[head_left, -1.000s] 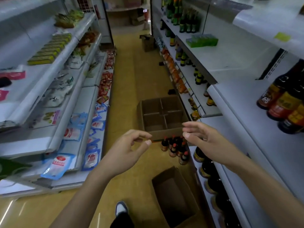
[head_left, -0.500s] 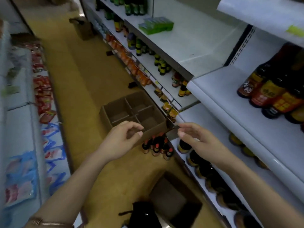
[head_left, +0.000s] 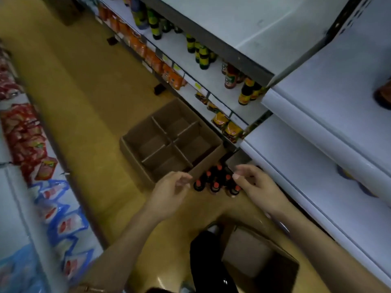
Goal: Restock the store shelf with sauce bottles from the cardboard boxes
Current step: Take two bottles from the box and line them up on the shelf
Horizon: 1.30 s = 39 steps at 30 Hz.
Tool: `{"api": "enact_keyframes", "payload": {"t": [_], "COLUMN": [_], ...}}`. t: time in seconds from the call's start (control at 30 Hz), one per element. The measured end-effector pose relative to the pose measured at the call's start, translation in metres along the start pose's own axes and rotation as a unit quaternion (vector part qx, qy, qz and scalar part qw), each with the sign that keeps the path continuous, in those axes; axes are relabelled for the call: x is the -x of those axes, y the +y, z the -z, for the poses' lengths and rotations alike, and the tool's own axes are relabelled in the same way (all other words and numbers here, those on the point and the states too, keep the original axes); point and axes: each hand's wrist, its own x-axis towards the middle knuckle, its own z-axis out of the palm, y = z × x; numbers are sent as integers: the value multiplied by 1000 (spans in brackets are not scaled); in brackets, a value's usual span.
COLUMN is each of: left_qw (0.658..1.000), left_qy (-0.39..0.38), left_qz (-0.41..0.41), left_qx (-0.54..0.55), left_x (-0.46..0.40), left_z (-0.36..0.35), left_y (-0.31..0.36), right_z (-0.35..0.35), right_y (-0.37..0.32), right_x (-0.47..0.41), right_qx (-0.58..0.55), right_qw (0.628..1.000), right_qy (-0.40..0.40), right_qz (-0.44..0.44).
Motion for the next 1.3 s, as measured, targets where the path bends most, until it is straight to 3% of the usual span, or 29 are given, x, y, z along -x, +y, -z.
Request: {"api": "enact_keyframes", "payload": {"t": [0.2,0.37,0.6,0.8,0.9,1.03,1.13,1.2,1.3], "left_qw": [995,981,978,974,969,989,983,966,958], "left_qy": [-83,-162,-180,-175,-185,-149,-114,-113,-109], "left_qz": [-27,-62,-49,-74,-89,-12,33,45,51], "left_qx": [-46,-84,-93,-127,-136,24,141,228,261], "left_x": [-95,-173,-250,-286,-307,-327,-330,-329,-333], "left_z": [-59,-115,-216,-317,-352,-386,-402,-409,-422], "left_y": [-31,-97,-202,-277,-302,-322,-339,-349,-368], "right_z": [-6,-39,-94,-129,-145,-165,-174,-184,-197], "right_y": [44,119,253,360,403,437,459,477,499], "right_x": [-70,-125,-199,-243,-268,-296,-305,-306,-308], "right_qx": [68,146,209,241,228,78,-50,-78,-123], "right_qw": [997,988,968,951,958,974,949,937,923], "right_qy": [19,13,-30,49,85,188,273,290,302], "right_qz": [-27,-48,-138,-186,-148,-97,-152,-177,-205]}}
